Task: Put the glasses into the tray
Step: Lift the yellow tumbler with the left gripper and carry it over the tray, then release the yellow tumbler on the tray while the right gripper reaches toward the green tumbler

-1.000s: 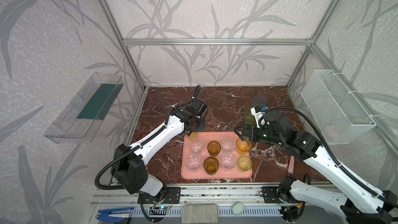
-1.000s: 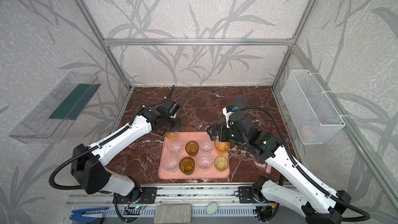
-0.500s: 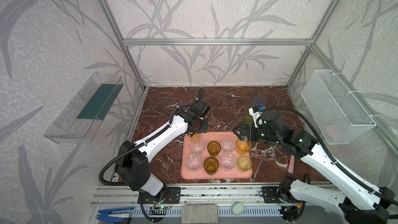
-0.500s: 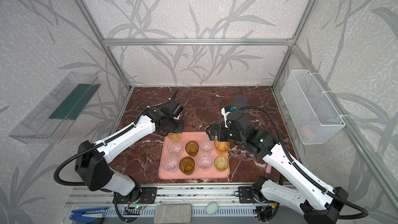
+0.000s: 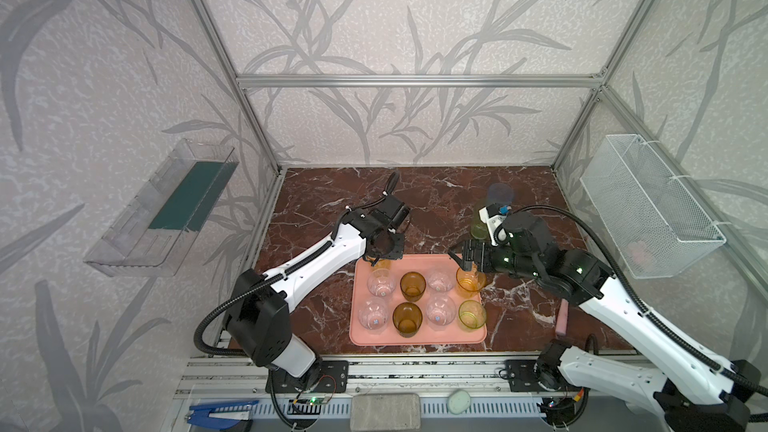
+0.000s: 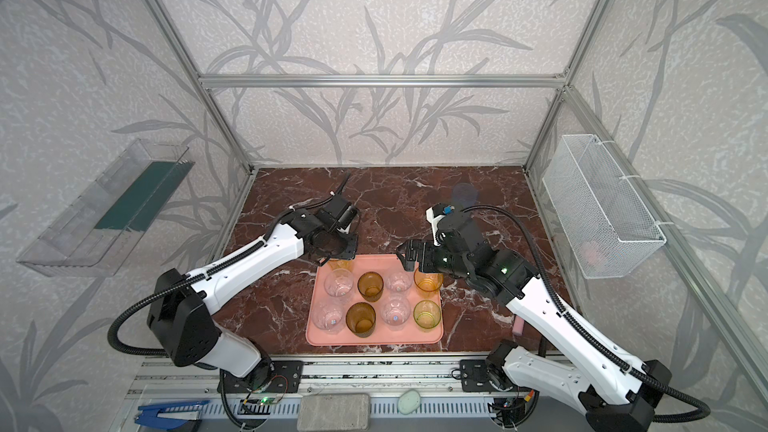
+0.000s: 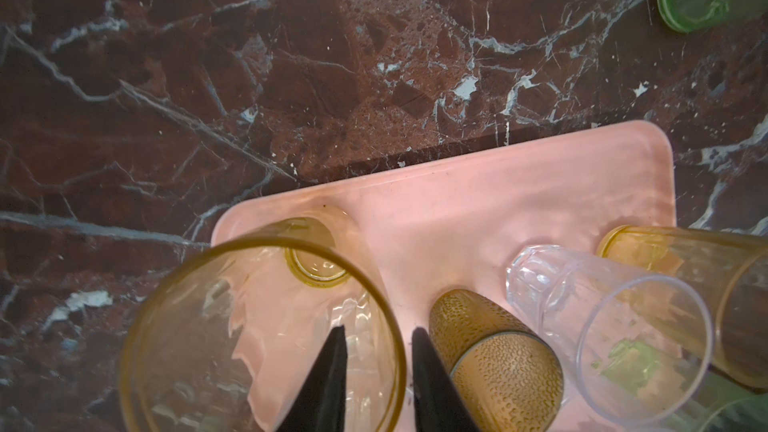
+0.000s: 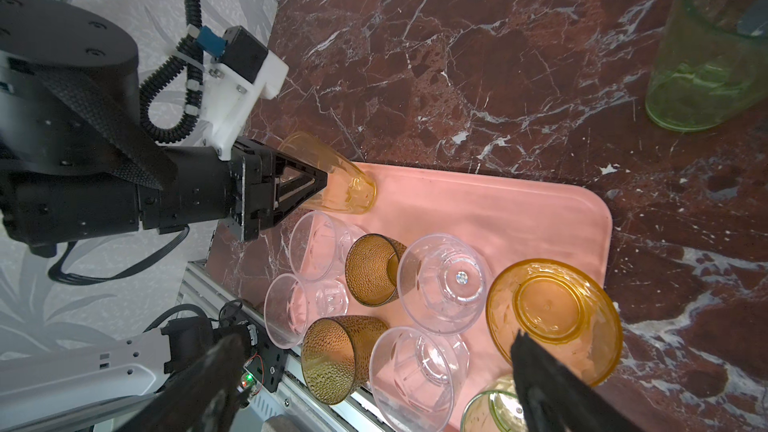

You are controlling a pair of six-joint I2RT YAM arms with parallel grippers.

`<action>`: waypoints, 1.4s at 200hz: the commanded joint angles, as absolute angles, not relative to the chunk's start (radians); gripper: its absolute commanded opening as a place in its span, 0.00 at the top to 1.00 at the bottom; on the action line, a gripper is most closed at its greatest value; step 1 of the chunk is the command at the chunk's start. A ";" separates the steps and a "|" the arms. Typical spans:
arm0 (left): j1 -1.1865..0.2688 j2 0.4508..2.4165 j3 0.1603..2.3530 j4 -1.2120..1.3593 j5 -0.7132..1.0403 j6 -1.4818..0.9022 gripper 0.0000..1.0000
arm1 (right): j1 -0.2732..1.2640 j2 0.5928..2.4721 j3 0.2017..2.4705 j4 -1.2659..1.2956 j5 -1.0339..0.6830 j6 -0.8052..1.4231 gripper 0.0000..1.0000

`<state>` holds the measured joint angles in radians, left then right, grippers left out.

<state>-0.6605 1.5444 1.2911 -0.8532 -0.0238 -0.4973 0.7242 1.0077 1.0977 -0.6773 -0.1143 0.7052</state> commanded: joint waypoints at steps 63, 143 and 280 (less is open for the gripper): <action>-0.666 1.513 1.289 -0.885 -0.061 -0.495 0.01 | 0.718 1.007 1.121 -0.639 -0.132 0.713 0.01; -0.666 1.462 1.272 -0.858 -0.089 -0.507 0.01 | 0.718 1.026 1.078 -0.604 -0.095 0.701 0.01; -0.665 1.136 1.108 -0.660 -0.260 -0.464 0.01 | 0.705 0.971 1.077 -0.643 0.087 0.509 0.01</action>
